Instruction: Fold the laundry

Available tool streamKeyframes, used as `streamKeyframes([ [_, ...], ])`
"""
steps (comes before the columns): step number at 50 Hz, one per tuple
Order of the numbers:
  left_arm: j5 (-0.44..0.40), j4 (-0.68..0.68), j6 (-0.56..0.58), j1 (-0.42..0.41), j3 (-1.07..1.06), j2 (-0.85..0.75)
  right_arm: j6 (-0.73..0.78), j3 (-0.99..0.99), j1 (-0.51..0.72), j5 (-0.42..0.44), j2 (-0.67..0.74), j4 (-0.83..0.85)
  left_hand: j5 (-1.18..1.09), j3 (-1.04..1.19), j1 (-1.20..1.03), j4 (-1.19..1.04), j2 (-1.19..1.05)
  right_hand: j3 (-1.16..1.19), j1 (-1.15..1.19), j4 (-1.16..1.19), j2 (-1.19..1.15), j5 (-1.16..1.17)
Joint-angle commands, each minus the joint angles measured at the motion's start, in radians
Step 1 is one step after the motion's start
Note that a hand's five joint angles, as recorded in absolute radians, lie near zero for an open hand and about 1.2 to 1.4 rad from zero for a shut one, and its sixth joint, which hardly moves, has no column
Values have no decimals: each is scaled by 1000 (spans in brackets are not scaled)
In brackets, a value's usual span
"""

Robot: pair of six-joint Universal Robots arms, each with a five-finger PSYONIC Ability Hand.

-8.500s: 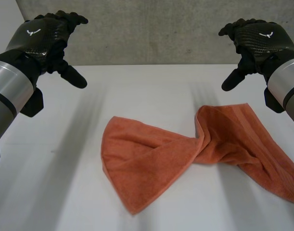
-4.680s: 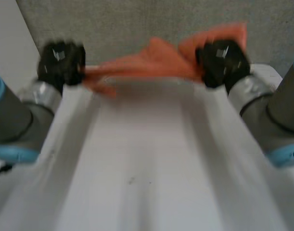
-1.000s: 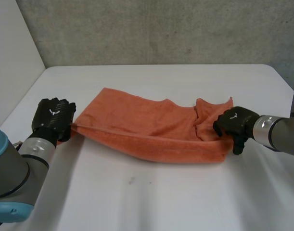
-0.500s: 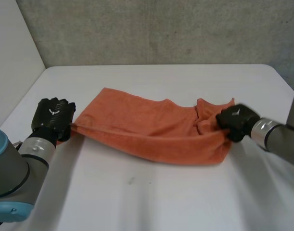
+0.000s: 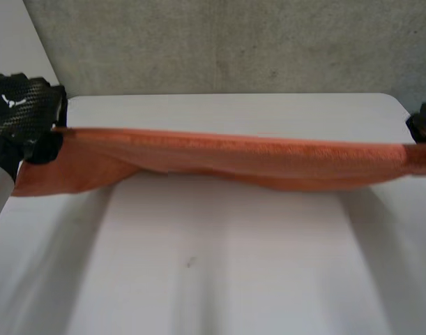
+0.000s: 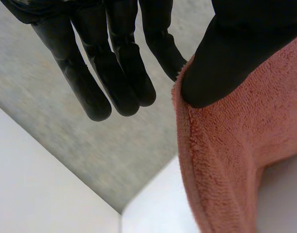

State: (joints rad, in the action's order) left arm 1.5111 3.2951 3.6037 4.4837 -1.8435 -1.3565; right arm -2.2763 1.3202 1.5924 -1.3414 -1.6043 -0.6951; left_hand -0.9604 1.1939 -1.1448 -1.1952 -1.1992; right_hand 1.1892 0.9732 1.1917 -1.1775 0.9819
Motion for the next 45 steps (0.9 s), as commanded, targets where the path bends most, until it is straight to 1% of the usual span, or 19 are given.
streamKeyframes([
  [1,-42,-161,26,5,18,-146,67,138,40,-65,59,38,-261,202,-251,-201,-197,207,423,205,-219,240],
  [4,-42,-161,52,6,26,-245,67,172,86,-73,141,60,-261,202,-251,-201,-197,207,423,205,-219,240],
  [6,-42,-155,73,6,35,-318,60,177,142,-93,278,127,-261,202,-251,-201,-197,207,423,205,-219,240],
  [7,-40,-135,107,8,65,-408,58,169,147,-100,302,152,-261,202,-251,-201,-197,207,423,205,-219,240],
  [12,-25,-74,182,5,197,-564,51,71,162,-176,412,270,-261,202,-251,-201,-197,207,423,205,-219,240],
  [14,-20,-58,205,3,263,-595,26,-94,169,-240,492,322,-261,202,-251,-201,-197,207,423,205,-219,240],
  [17,-5,-35,246,-6,429,-622,17,-144,169,-254,509,332,-261,202,-251,-201,-197,207,423,205,-219,240],
  [18,0,-26,251,-9,475,-624,-38,-376,184,-278,544,365,-261,202,-251,-201,-197,207,423,205,-219,240],
  [19,6,6,251,-9,563,-616,-63,-436,192,-280,546,381,-261,202,-251,-201,-197,207,423,205,-219,240],
  [20,6,6,251,-9,564,-616,-87,-488,198,-279,546,399,-261,202,-251,-201,-197,207,423,205,-219,240],
  [21,8,30,250,-11,605,-612,-142,-578,207,-279,546,445,-261,202,-251,-201,-197,207,423,205,-219,240],
  [23,8,145,236,-20,696,-589,-170,-610,208,-279,543,474,-261,202,-251,-201,-197,207,423,205,-219,240],
  [24,11,301,205,-15,713,-526,-227,-637,212,-272,523,537,-261,202,-251,-201,-197,207,423,205,-219,240],
  [26,14,394,167,-12,707,-481,-253,-638,213,-269,501,571,-261,202,-251,-201,-197,207,423,205,-219,240],
  [27,11,435,146,-14,699,-465,-337,-574,209,-251,359,694,-261,202,-251,-201,-197,207,423,205,-219,240],
  [28,8,489,110,-12,669,-437,-351,-538,204,-246,321,721,-261,202,-251,-201,-197,207,423,205,-219,240],
  [31,1,495,78,-4,609,-412,-382,-375,198,-204,218,813,-261,202,-251,-201,-197,207,423,205,-219,240],
  [36,0,428,66,14,439,-391,-379,-167,202,-151,173,861,-261,202,-251,-201,-197,207,423,205,-219,240],
  [45,-18,409,67,49,104,-383,-381,152,195,-133,172,868,-261,202,-251,-201,-197,207,423,205,-219,240],
])
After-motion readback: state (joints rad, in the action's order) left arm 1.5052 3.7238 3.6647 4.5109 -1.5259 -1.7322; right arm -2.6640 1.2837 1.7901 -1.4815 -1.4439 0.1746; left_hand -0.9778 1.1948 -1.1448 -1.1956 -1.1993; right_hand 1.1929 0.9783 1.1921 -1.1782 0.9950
